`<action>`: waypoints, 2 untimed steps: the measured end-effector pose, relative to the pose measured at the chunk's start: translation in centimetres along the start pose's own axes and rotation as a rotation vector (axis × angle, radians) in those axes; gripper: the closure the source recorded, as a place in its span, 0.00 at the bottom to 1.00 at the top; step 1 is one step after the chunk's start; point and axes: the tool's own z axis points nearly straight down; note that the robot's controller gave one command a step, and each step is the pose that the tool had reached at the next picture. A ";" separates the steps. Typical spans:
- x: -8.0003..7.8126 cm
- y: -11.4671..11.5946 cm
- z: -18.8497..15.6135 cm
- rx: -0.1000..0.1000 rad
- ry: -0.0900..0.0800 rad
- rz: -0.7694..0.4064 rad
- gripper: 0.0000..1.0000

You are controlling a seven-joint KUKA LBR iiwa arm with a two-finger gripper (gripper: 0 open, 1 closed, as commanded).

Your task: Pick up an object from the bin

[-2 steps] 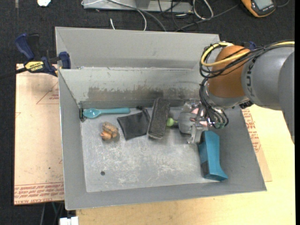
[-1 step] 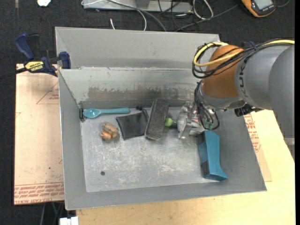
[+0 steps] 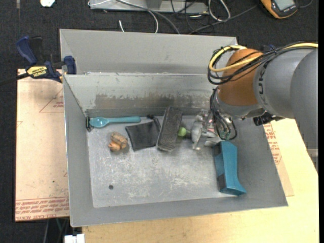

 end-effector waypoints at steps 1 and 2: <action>0.1 0.0 -4.6 0.000 0.005 -0.001 1.00; -0.1 0.1 -10.1 -0.001 0.001 -0.001 1.00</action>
Offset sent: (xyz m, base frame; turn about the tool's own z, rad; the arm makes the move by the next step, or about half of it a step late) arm -0.0026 0.0005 0.0326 -0.0005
